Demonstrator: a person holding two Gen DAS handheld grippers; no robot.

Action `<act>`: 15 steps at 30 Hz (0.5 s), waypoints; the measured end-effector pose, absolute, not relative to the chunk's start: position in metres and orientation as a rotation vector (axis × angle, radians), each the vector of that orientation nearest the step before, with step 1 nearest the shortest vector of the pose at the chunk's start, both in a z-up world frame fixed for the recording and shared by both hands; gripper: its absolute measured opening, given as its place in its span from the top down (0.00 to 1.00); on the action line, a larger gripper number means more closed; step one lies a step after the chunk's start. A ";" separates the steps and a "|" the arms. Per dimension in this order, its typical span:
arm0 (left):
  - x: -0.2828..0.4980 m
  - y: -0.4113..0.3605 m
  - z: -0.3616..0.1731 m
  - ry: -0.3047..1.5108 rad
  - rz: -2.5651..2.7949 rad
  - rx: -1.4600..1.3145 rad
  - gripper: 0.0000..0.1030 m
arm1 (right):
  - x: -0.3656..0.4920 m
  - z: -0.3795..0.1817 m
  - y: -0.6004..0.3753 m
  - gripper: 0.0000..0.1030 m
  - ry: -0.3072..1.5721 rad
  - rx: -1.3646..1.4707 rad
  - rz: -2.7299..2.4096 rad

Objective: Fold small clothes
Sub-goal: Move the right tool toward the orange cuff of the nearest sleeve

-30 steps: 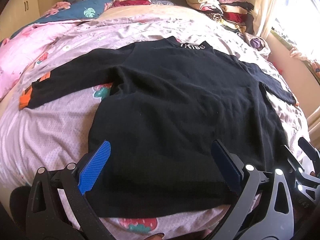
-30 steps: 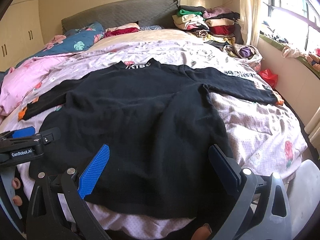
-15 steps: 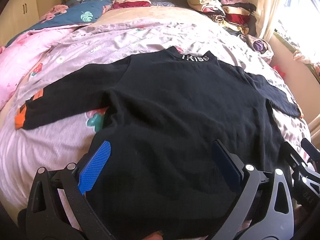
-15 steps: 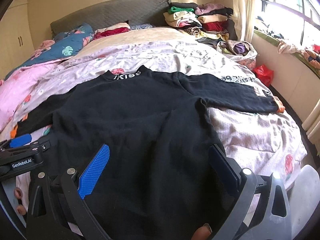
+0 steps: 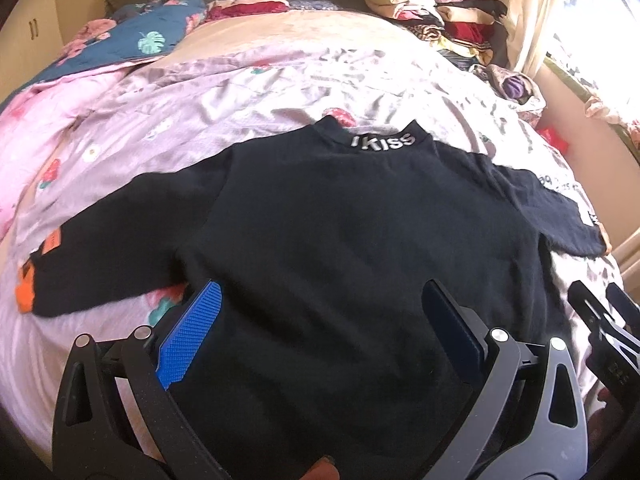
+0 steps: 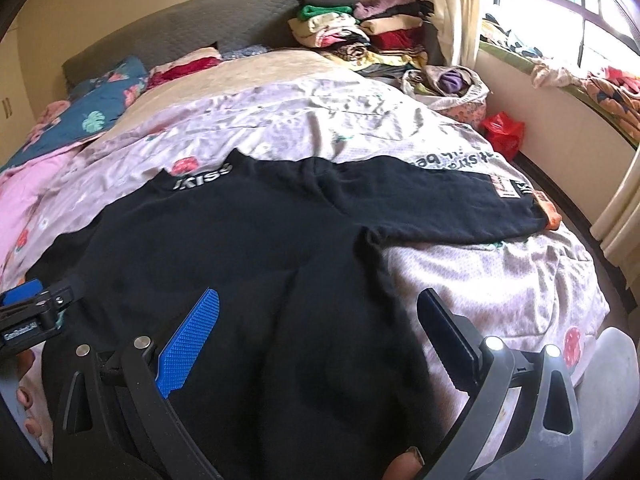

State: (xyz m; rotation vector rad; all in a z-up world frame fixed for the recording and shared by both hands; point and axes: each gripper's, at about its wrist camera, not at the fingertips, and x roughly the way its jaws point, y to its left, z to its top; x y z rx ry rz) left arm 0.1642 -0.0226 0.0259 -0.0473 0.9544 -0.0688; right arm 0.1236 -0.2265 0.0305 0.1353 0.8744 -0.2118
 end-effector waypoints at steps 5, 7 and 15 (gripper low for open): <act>0.179 -0.032 0.026 0.948 -0.091 -0.043 0.08 | 0.145 0.031 -0.244 0.04 0.879 0.166 -0.254; 0.185 -0.036 0.024 0.954 -0.104 -0.040 0.08 | 0.153 0.032 -0.252 0.04 0.872 0.186 -0.270; 0.209 -0.053 0.018 0.965 -0.145 -0.035 0.08 | 0.183 0.027 -0.287 0.04 0.878 0.275 -0.352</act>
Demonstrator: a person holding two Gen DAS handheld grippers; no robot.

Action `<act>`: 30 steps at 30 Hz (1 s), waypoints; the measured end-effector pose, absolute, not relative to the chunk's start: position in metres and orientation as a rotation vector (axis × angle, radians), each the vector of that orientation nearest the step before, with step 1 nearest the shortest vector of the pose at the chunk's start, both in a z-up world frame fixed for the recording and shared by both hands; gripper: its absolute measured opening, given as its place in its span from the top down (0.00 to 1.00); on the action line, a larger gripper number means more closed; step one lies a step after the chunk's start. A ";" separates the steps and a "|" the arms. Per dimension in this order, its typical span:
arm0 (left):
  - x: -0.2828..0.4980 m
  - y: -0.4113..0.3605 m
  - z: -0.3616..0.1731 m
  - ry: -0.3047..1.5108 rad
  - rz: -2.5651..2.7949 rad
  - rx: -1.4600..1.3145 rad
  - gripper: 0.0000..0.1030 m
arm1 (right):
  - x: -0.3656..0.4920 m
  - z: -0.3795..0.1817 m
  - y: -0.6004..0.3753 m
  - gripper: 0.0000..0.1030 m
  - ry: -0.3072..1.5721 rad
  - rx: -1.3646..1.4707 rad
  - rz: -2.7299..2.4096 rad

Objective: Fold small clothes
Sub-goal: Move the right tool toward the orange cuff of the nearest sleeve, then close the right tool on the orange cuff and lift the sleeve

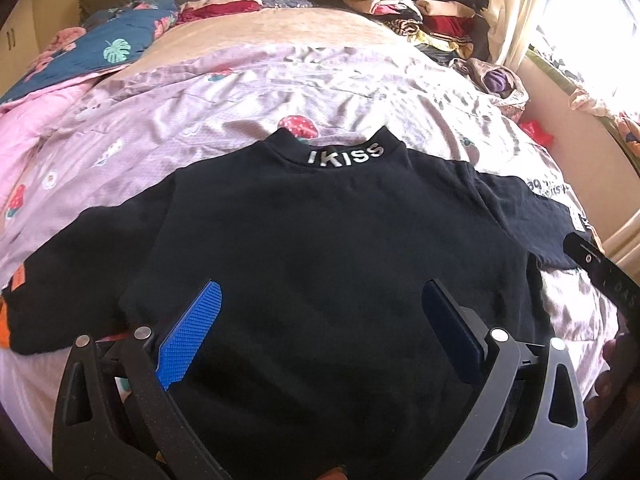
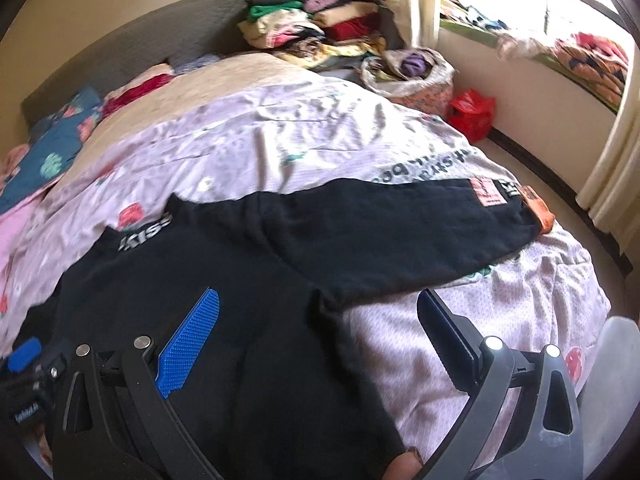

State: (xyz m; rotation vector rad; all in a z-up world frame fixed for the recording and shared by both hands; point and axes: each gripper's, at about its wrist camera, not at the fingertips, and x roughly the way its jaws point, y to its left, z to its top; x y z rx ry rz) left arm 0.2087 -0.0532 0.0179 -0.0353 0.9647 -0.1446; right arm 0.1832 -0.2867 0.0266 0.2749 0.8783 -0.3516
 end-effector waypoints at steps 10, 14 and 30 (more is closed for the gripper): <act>0.239 -0.078 0.009 0.981 -0.161 -0.012 0.08 | 0.195 0.016 -0.368 0.04 0.861 0.456 -0.506; 0.250 -0.085 0.004 0.999 -0.152 -0.006 0.08 | 0.189 0.009 -0.405 0.04 0.846 0.526 -0.574; 0.285 -0.126 -0.014 1.032 -0.158 0.048 0.08 | 0.180 -0.043 -0.517 0.04 0.878 0.790 -0.751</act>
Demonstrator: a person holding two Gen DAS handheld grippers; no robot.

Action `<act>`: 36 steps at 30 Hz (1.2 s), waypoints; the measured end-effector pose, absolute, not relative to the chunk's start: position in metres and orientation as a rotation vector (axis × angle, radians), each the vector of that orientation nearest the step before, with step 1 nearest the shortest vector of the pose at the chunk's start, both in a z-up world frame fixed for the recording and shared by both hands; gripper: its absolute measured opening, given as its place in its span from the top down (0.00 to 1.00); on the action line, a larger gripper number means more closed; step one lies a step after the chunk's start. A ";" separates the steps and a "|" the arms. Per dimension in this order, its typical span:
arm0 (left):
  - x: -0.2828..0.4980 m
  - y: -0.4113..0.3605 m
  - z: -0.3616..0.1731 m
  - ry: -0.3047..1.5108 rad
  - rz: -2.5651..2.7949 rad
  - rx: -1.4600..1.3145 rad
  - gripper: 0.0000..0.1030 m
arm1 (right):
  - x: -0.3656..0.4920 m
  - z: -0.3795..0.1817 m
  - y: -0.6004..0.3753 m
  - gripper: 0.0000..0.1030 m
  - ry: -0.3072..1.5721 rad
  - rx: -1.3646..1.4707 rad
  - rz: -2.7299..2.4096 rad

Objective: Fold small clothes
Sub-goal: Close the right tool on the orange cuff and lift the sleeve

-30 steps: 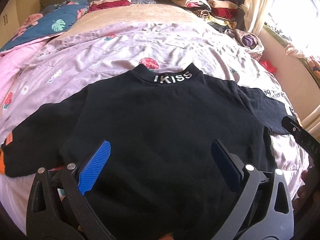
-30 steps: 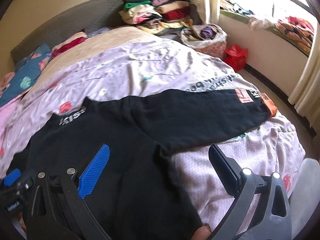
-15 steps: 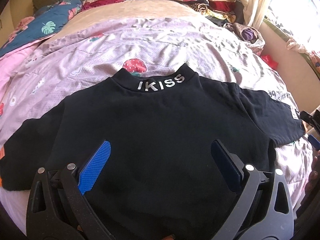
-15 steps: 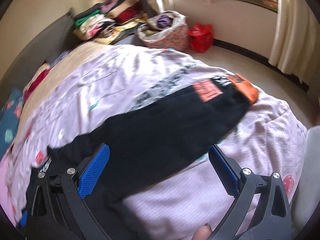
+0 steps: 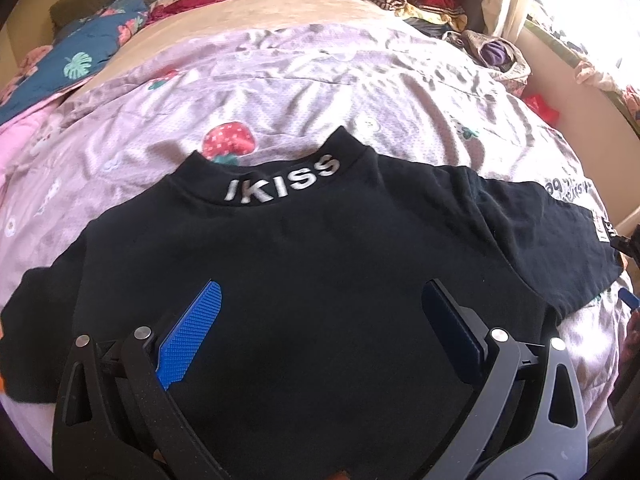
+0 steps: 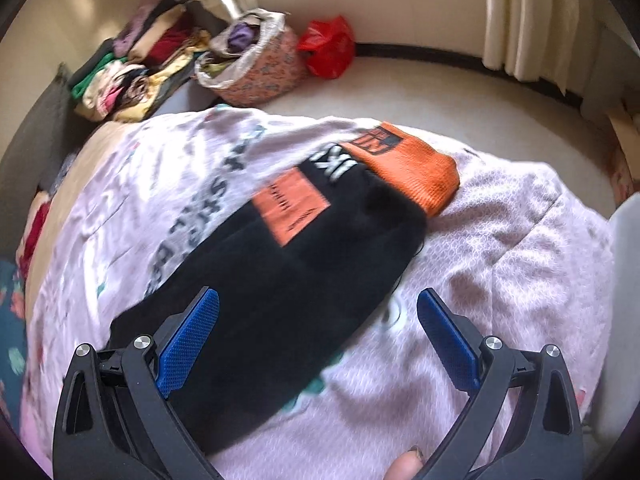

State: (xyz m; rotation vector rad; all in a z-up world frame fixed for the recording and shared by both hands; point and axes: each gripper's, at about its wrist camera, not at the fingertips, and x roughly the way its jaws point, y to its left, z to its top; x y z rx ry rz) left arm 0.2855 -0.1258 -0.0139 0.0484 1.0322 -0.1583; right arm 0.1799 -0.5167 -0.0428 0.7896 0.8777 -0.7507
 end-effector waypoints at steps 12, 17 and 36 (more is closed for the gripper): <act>0.300 -0.142 -0.027 1.018 -0.186 0.009 0.08 | 0.170 -0.068 -0.561 0.45 0.712 0.925 -0.690; 0.296 -0.140 -0.025 1.000 -0.174 -0.042 0.08 | 0.157 -0.062 -0.570 0.82 0.622 0.981 -0.608; 0.282 -0.108 0.033 0.913 -0.158 -0.105 0.08 | 0.168 0.061 -0.488 0.93 0.372 0.741 -0.220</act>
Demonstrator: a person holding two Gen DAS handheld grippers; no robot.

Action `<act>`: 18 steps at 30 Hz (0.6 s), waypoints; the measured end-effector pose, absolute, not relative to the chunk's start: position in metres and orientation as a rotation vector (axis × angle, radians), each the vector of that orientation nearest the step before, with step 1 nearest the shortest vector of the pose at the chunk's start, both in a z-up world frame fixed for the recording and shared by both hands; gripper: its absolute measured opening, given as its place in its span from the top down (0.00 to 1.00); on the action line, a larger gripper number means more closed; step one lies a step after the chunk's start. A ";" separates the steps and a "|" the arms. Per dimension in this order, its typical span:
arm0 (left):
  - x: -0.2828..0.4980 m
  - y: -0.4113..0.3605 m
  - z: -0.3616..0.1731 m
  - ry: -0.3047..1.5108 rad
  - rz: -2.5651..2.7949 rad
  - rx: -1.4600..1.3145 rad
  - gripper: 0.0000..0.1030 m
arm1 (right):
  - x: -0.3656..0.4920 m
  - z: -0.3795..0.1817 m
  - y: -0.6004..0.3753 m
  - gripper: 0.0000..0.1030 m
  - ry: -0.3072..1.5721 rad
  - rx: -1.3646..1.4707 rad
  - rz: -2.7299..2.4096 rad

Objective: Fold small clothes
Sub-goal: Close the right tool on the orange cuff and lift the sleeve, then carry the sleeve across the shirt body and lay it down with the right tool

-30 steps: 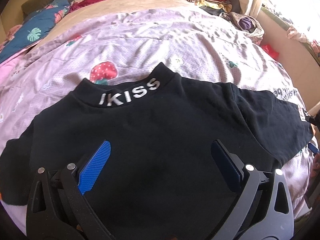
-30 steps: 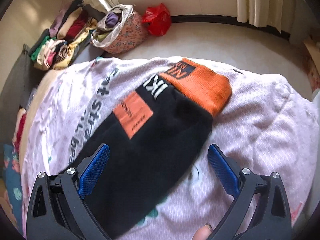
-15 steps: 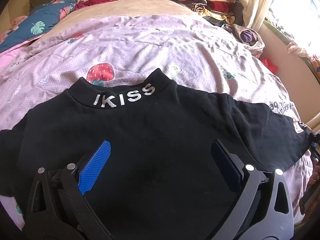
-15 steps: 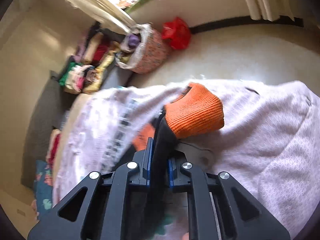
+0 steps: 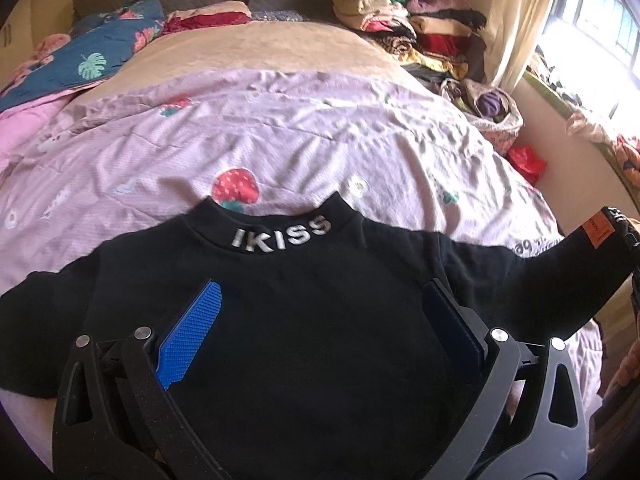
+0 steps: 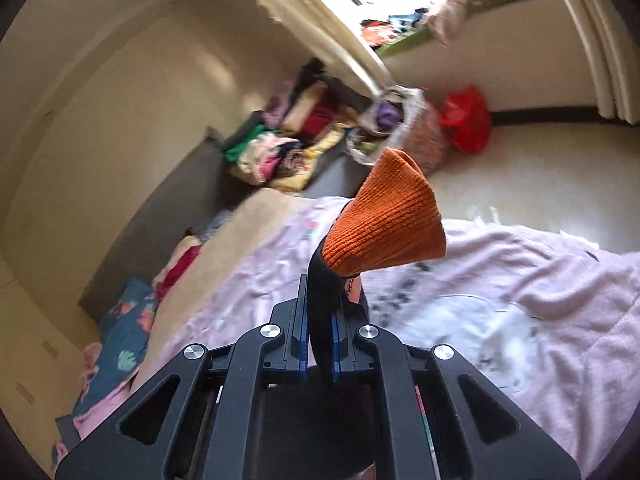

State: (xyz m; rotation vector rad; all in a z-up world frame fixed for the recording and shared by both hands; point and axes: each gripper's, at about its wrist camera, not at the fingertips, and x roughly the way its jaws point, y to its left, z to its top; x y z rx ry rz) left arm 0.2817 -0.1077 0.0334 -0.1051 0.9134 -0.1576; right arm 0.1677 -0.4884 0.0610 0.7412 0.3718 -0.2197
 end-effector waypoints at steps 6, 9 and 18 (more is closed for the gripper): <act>0.280 -0.079 0.047 0.901 -0.173 -0.197 0.08 | 0.182 0.082 -0.454 0.93 0.370 0.668 -0.121; 0.279 -0.062 0.051 0.893 -0.173 -0.253 0.08 | 0.187 0.090 -0.437 0.93 0.373 0.624 -0.082; 0.275 -0.022 0.058 0.872 -0.176 -0.353 0.08 | 0.195 0.103 -0.380 0.93 0.390 0.525 0.030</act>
